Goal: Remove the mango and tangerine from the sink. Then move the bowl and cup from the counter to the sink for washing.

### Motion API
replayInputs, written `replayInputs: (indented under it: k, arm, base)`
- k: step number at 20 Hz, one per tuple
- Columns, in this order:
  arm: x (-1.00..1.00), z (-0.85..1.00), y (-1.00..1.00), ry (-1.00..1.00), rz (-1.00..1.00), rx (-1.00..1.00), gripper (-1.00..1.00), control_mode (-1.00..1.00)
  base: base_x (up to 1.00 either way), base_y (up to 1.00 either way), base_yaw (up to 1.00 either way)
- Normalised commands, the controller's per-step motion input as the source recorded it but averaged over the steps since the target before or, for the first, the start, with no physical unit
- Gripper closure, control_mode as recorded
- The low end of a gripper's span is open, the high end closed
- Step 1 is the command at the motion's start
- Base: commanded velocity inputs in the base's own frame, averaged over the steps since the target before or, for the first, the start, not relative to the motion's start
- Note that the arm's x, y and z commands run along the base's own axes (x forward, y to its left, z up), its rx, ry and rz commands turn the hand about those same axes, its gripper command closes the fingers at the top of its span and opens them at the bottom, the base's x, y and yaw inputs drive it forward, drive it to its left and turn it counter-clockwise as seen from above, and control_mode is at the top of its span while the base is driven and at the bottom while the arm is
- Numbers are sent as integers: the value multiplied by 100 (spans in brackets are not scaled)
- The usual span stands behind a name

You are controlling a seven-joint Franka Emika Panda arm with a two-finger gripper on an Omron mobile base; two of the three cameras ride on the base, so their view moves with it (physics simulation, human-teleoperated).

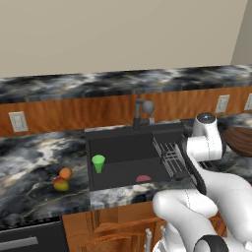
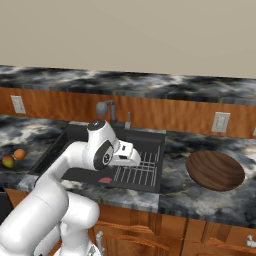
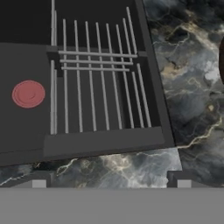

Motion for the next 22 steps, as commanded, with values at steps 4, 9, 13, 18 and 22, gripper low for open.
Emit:
replayInputs:
  k: [4, 9, 13, 18, 22]
  arm:
    - [0, 0, -42, 3, 4, 0, -100, -100]
    - [0, 0, -41, 3, 5, 0, -100, -100]
    - [4, 2, -32, 0, 7, 0, -100, -100]
    - [8, 5, -29, 0, 4, 0, -100, -100]
    - [7, 6, -27, 0, 1, 0, -100, -100]
  base:
    - [0, 0, 0]
    - [0, 0, 0]
    - [0, 0, 0]
    - [0, 0, 0]
    - [0, 0, 0]
